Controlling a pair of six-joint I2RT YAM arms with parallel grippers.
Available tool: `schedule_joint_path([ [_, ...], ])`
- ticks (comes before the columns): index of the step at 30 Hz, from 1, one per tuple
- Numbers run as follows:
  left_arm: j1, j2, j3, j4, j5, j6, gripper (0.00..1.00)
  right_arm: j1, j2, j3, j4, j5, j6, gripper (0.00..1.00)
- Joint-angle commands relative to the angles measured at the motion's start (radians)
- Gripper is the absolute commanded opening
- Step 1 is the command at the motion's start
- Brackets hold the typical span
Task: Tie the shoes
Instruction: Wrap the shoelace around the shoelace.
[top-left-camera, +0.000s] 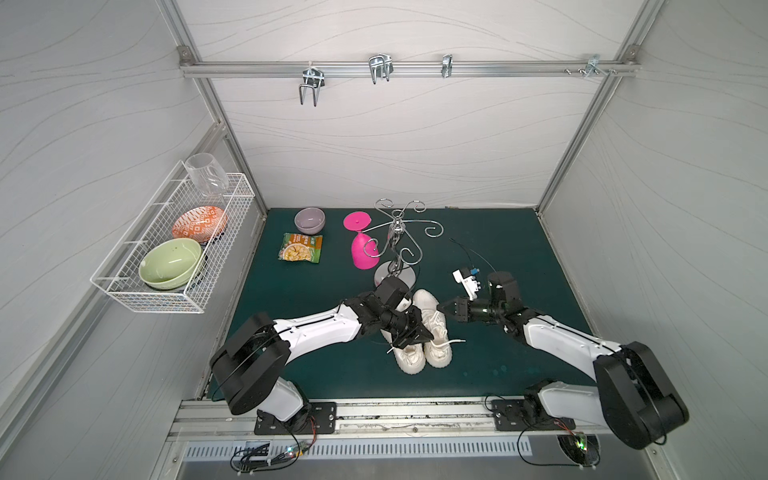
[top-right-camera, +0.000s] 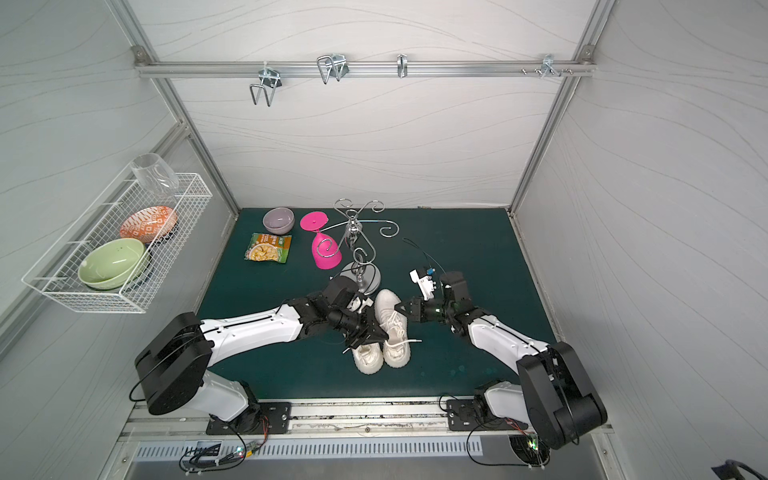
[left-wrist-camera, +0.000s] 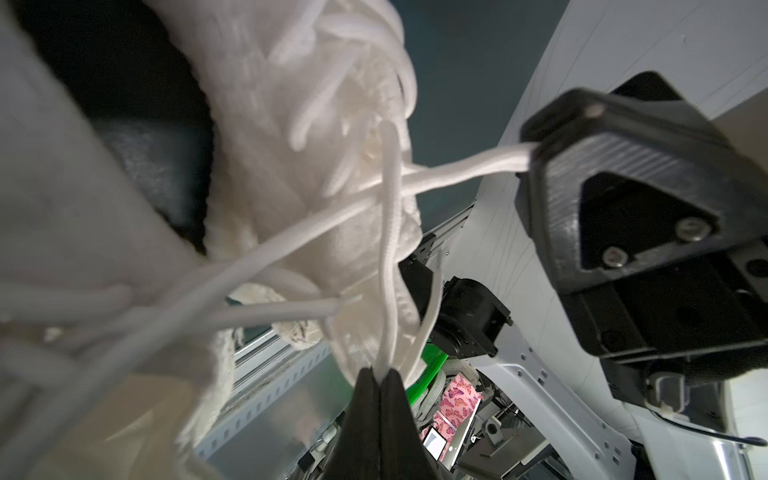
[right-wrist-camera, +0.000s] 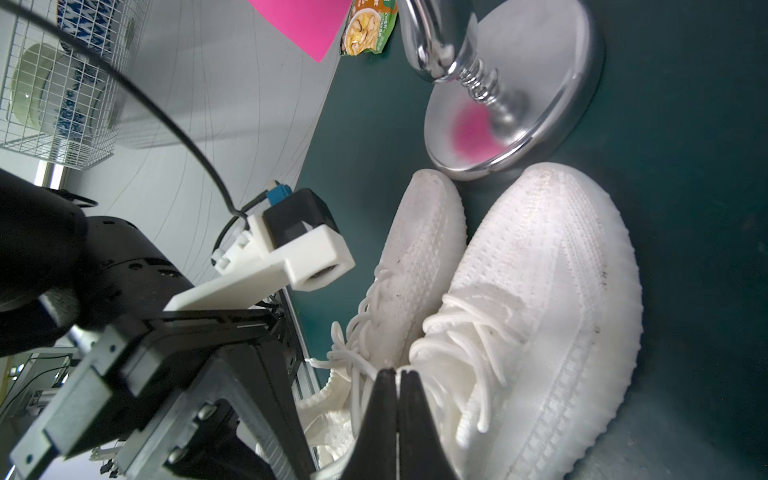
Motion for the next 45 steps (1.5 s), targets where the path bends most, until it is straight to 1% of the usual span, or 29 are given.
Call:
schedule_joint_path([
  [1, -0.005, 0.022, 0.102, -0.111, -0.011, 0.156, 0.08, 0.009, -0.013, 0.018, -0.022, -0.020, -0.022, 0.00],
  [2, -0.006, 0.028, 0.127, -0.154, -0.014, 0.202, 0.13, 0.009, -0.014, 0.018, -0.023, -0.021, -0.023, 0.00],
  [4, -0.006, 0.021, 0.169, -0.239, -0.048, 0.306, 0.30, 0.010, -0.021, 0.018, -0.027, -0.023, -0.023, 0.00],
  [7, -0.007, -0.007, 0.205, -0.338, -0.120, 0.427, 0.54, 0.010, -0.026, 0.022, -0.039, -0.026, -0.030, 0.00],
  [9, -0.006, -0.017, 0.227, -0.403, -0.159, 0.496, 0.65, 0.010, -0.029, 0.022, -0.041, -0.031, -0.032, 0.00],
  [12, -0.007, -0.015, 0.277, -0.500, -0.207, 0.610, 0.73, 0.010, -0.029, 0.026, -0.048, -0.042, -0.035, 0.00],
  [13, -0.006, -0.010, 0.293, -0.527, -0.215, 0.653, 0.75, 0.011, -0.028, 0.026, -0.050, -0.044, -0.037, 0.00],
  [15, -0.007, 0.001, 0.329, -0.575, -0.252, 0.749, 0.74, 0.010, -0.027, 0.030, -0.054, -0.054, -0.039, 0.00],
  [16, -0.007, 0.004, 0.339, -0.573, -0.262, 0.813, 0.72, 0.009, -0.027, 0.031, -0.054, -0.060, -0.042, 0.00],
  [17, -0.007, 0.003, 0.337, -0.554, -0.265, 0.858, 0.67, 0.010, -0.025, 0.033, -0.054, -0.066, -0.042, 0.00],
  [19, -0.007, -0.001, 0.314, -0.466, -0.249, 0.965, 0.50, 0.010, -0.021, 0.035, -0.051, -0.075, -0.041, 0.00],
  [21, -0.006, 0.007, 0.296, -0.375, -0.237, 1.042, 0.45, 0.009, -0.015, 0.036, -0.045, -0.082, -0.037, 0.00],
  [24, -0.002, 0.033, 0.269, -0.245, -0.211, 1.110, 0.42, 0.009, -0.001, 0.042, -0.040, -0.091, -0.033, 0.00],
  [28, 0.005, 0.070, 0.244, -0.123, -0.196, 1.155, 0.41, 0.008, 0.010, 0.049, -0.034, -0.103, -0.027, 0.00],
  [32, 0.006, 0.111, 0.248, -0.078, -0.186, 1.185, 0.39, 0.009, 0.013, 0.052, -0.034, -0.107, -0.025, 0.00],
  [39, 0.006, 0.139, 0.255, -0.077, -0.245, 1.207, 0.29, 0.009, 0.023, 0.054, -0.031, -0.117, -0.024, 0.00],
  [45, 0.005, 0.143, 0.220, 0.004, -0.218, 1.167, 0.18, 0.009, 0.034, 0.056, -0.030, -0.125, -0.025, 0.00],
])
